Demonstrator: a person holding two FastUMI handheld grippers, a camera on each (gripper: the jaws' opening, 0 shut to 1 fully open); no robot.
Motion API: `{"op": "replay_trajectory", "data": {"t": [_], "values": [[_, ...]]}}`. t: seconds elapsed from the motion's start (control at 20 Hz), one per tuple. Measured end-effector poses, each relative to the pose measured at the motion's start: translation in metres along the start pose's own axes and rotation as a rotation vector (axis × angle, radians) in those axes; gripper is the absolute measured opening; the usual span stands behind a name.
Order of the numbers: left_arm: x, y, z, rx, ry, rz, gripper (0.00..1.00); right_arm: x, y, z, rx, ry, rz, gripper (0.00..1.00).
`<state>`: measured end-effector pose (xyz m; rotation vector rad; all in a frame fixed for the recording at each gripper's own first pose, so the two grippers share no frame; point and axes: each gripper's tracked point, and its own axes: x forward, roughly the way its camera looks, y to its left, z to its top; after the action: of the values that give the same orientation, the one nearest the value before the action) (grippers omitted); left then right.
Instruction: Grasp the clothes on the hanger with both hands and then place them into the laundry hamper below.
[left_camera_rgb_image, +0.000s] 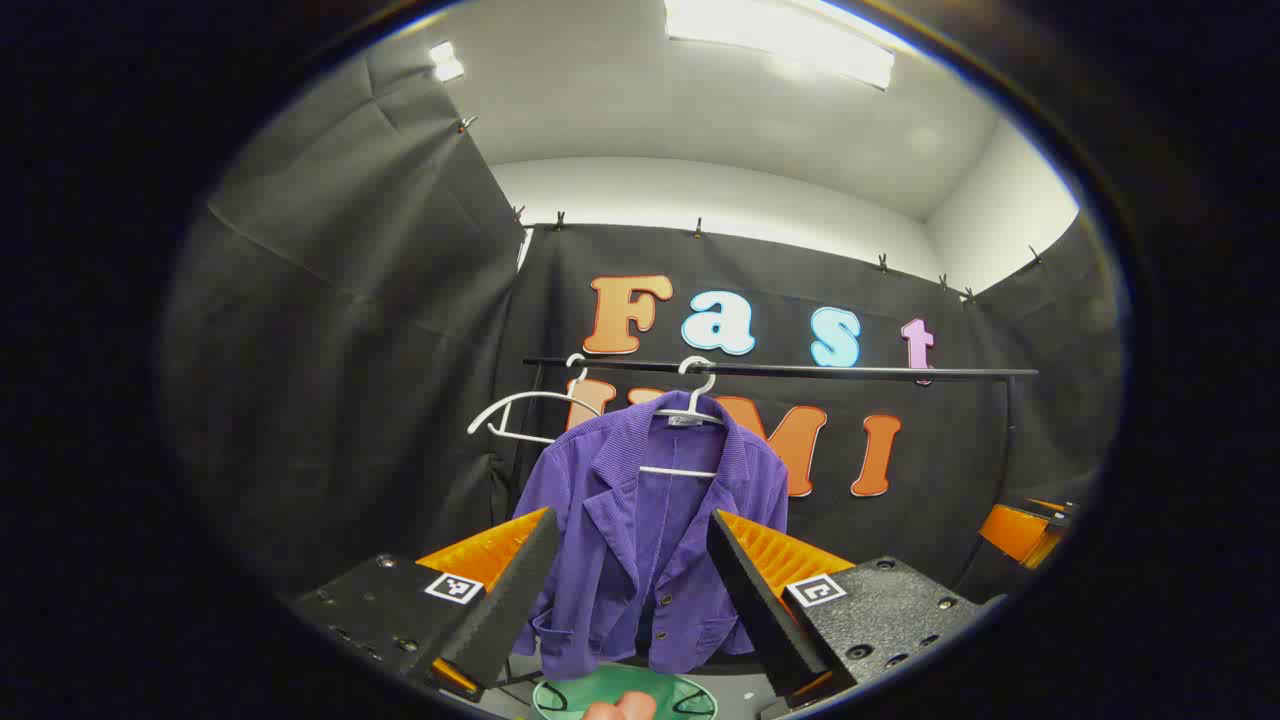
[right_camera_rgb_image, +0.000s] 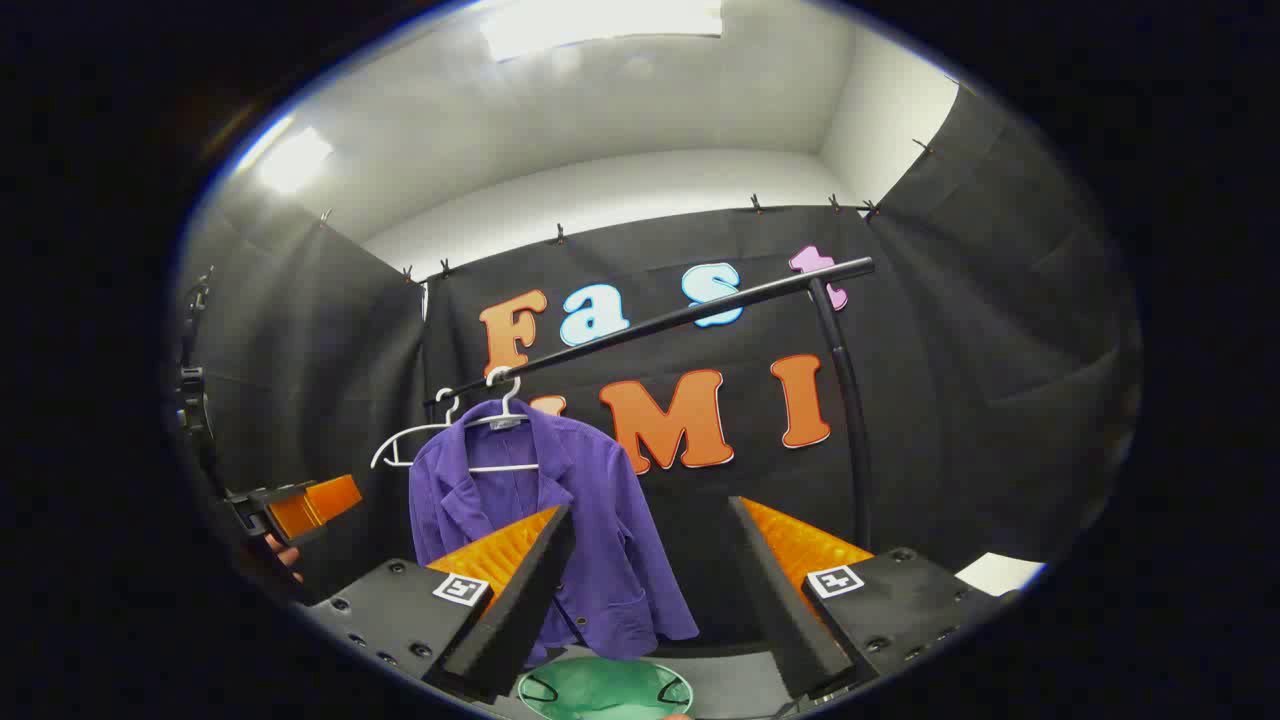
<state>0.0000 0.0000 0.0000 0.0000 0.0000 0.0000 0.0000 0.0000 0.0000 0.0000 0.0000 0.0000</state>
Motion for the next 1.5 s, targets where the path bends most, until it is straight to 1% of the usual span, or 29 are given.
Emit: {"op": "replay_trajectory", "data": {"t": [0.05,0.1,0.15,0.2,0.3,0.45,0.6,0.9,0.95,1.0,1.05,1.1,1.15,1.2,1.25,1.3,1.35,1.4,1.5], "values": [[-0.001,0.0,-0.004,-0.002,0.012,0.005,0.92,0.001,0.0,-0.004,-0.009,0.014,0.007,0.99],[-0.003,-0.001,-0.007,-0.01,0.019,0.011,0.92,0.004,0.0,-0.004,-0.007,0.015,0.018,0.94],[-0.005,0.0,-0.007,-0.021,0.021,0.02,0.95,0.005,0.0,-0.003,0.004,0.014,0.027,0.89],[-0.009,0.001,-0.007,-0.031,0.018,0.027,0.92,0.006,0.0,-0.001,0.018,0.012,0.037,0.89],[-0.015,0.002,-0.007,-0.039,0.011,0.034,0.92,0.007,-0.002,-0.002,0.021,0.021,0.039,0.89],[-0.019,0.002,-0.009,-0.022,0.016,0.033,0.92,0.001,-0.006,0.001,-0.011,0.018,0.026,0.89],[-0.019,0.002,-0.006,-0.01,0.017,0.029,0.92,-0.004,-0.005,0.004,-0.011,0.011,0.019,0.97],[-0.02,0.005,-0.002,-0.006,-0.004,0.035,0.92,-0.009,-0.004,0.003,-0.013,0.01,0.019,0.97],[-0.021,0.007,0.0,-0.004,-0.009,0.038,0.95,-0.009,-0.002,0.004,-0.013,0.008,0.022,0.97],[-0.023,0.009,0.002,-0.002,-0.014,0.042,0.95,-0.01,-0.001,0.004,-0.015,0.007,0.024,0.98],[-0.024,0.01,0.004,0.0,-0.018,0.046,0.92,-0.009,-0.001,0.004,-0.017,0.007,0.025,0.98],[-0.025,0.012,0.004,0.002,-0.019,0.048,0.92,-0.01,0.0,0.004,-0.018,0.007,0.027,0.98],[-0.026,0.014,0.004,0.003,-0.021,0.051,0.95,-0.01,0.002,0.004,-0.017,0.008,0.03,0.98],[-0.026,0.015,0.006,0.005,-0.022,0.054,0.95,-0.01,0.003,0.005,-0.016,0.008,0.033,0.98],[-0.027,0.017,0.007,0.006,-0.024,0.057,0.92,-0.012,0.005,0.004,-0.016,0.009,0.036,0.98],[-0.027,0.017,0.008,0.007,-0.025,0.06,0.95,-0.012,0.005,0.004,-0.018,0.008,0.035,0.98],[-0.027,0.019,0.008,0.009,-0.027,0.063,0.95,-0.012,0.005,0.005,-0.02,0.006,0.035,0.98],[-0.027,0.02,0.009,0.01,-0.028,0.066,0.92,-0.012,0.005,0.005,-0.022,0.006,0.035,0.98],[-0.028,0.022,0.01,0.01,-0.031,0.072,0.92,-0.012,0.006,0.006,-0.022,0.004,0.037,0.97]]}}
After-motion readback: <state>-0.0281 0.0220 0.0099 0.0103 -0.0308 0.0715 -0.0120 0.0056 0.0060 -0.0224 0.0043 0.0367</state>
